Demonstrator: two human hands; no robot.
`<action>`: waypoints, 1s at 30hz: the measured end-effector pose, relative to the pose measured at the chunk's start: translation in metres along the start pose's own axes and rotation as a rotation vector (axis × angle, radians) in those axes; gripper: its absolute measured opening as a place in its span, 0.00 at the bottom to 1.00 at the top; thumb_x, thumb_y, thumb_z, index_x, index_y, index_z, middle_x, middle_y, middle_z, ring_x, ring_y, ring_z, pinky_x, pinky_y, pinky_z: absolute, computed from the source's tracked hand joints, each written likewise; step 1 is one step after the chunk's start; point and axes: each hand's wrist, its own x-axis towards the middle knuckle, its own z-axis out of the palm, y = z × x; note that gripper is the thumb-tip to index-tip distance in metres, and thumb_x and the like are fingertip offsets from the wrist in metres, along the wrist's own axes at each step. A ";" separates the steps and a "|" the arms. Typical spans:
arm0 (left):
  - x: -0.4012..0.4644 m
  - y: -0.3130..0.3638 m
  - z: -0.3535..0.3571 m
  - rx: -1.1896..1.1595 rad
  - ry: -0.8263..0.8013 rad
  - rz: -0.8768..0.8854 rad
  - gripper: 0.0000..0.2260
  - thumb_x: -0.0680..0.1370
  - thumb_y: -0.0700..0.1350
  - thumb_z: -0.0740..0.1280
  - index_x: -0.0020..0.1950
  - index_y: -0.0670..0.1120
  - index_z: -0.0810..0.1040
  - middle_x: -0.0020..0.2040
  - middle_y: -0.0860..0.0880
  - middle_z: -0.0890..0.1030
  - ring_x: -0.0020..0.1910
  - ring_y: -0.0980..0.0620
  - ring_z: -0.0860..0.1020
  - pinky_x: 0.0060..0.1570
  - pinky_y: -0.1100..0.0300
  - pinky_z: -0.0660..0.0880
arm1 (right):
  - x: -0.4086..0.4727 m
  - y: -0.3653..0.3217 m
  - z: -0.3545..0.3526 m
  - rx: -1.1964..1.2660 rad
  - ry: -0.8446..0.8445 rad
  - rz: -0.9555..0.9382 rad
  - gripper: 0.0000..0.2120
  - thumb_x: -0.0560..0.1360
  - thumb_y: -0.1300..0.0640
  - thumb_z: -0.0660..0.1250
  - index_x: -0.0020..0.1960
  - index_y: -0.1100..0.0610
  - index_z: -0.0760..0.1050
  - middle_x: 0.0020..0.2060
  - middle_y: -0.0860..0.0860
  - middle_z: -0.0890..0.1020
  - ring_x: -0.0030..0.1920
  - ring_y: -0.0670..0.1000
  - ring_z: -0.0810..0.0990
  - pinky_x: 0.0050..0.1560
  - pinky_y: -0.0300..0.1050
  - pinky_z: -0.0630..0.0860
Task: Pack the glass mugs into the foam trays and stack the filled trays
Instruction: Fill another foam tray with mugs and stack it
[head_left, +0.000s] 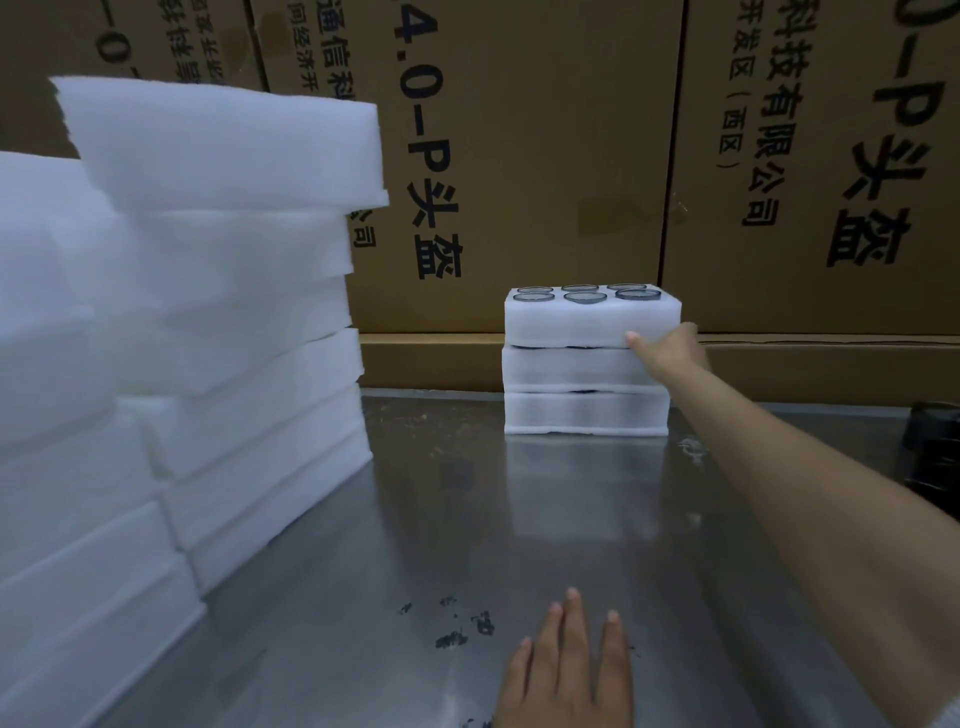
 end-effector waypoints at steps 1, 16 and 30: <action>-0.002 0.005 0.009 0.066 0.060 0.072 0.10 0.70 0.49 0.72 0.51 0.59 0.83 0.53 0.56 0.83 0.46 0.60 0.82 0.40 0.66 0.78 | -0.007 0.001 0.001 0.026 0.026 0.001 0.34 0.75 0.45 0.66 0.70 0.63 0.57 0.68 0.60 0.68 0.66 0.63 0.69 0.56 0.53 0.69; 0.008 0.004 -0.035 -0.359 -0.180 -0.124 0.25 0.80 0.53 0.53 0.77 0.54 0.53 0.78 0.52 0.53 0.76 0.56 0.52 0.73 0.61 0.49 | -0.250 0.088 -0.033 0.012 -0.392 -0.375 0.12 0.73 0.65 0.64 0.49 0.50 0.76 0.50 0.48 0.79 0.48 0.45 0.77 0.54 0.37 0.71; -0.075 0.027 -0.081 -0.213 -0.020 0.057 0.13 0.74 0.50 0.59 0.50 0.50 0.82 0.51 0.52 0.81 0.50 0.52 0.80 0.52 0.64 0.73 | -0.375 0.120 -0.118 -0.009 -0.445 -0.489 0.18 0.74 0.64 0.62 0.52 0.39 0.74 0.50 0.37 0.81 0.55 0.40 0.77 0.58 0.40 0.72</action>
